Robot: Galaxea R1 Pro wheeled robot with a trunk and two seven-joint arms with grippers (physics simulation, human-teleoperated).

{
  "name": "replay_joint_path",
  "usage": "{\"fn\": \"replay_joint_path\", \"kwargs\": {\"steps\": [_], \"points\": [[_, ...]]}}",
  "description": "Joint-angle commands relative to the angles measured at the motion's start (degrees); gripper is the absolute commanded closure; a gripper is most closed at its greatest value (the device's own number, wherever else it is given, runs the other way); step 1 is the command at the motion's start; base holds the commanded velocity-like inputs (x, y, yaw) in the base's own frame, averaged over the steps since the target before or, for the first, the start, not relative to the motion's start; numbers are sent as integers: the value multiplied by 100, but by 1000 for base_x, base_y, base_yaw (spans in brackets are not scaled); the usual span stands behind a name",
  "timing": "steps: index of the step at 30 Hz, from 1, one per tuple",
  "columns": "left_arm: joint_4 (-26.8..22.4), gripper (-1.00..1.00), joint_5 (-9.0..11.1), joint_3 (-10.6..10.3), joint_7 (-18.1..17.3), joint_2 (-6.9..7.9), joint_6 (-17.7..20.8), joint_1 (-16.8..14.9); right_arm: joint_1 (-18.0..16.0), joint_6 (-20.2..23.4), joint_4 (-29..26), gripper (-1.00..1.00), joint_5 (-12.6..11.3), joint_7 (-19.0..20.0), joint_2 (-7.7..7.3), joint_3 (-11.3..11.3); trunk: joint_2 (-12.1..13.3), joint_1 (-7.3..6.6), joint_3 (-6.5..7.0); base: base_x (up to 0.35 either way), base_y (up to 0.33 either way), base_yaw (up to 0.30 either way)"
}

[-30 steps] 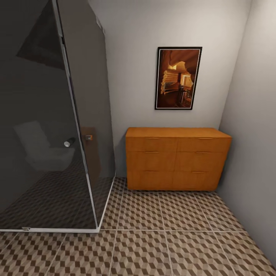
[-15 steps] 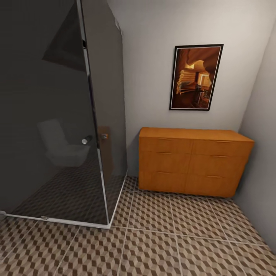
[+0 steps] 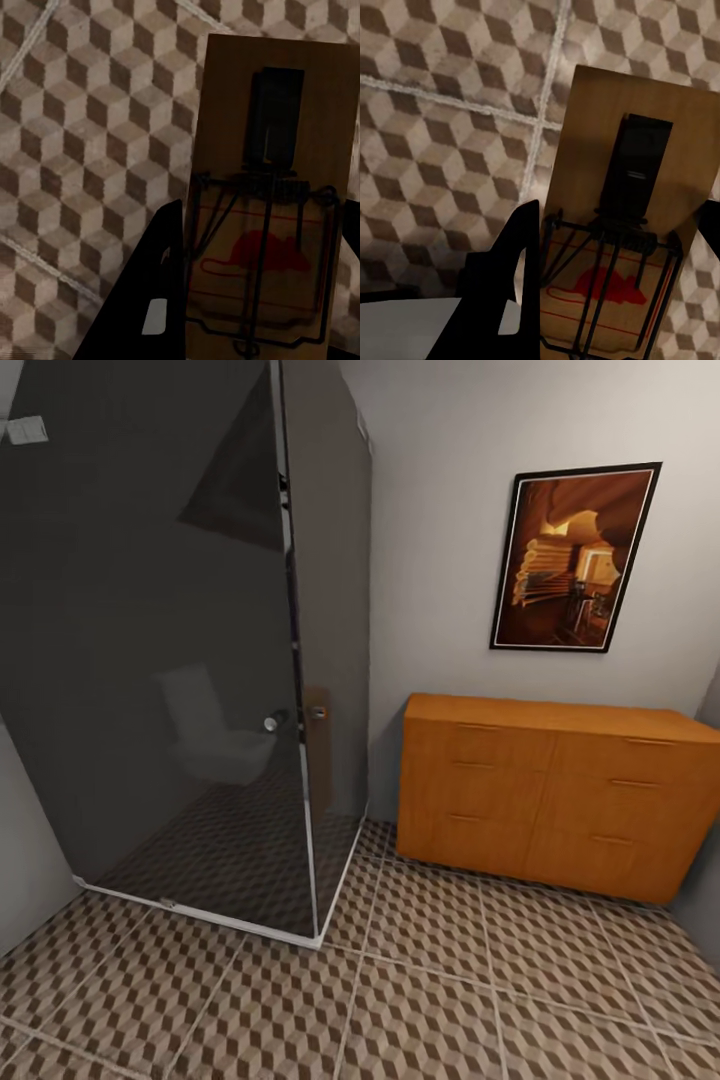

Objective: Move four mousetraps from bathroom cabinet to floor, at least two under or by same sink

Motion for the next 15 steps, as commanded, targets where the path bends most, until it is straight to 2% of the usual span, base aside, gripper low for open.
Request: {"fn": "replay_joint_path", "kwargs": {"steps": [1, 15], "points": [[3, 100, -57, 48, 12, 0, -14, -3, -5, 13, 3, 100, -63, 13, -3, 50, -3, -1, -6, 0, 0, 273], [3, 100, -57, 49, 12, 2, -14, -5, -6, 13, 3, 100, -64, 13, 1, 52, -3, -1, -6, 0, 0, 273]]}}
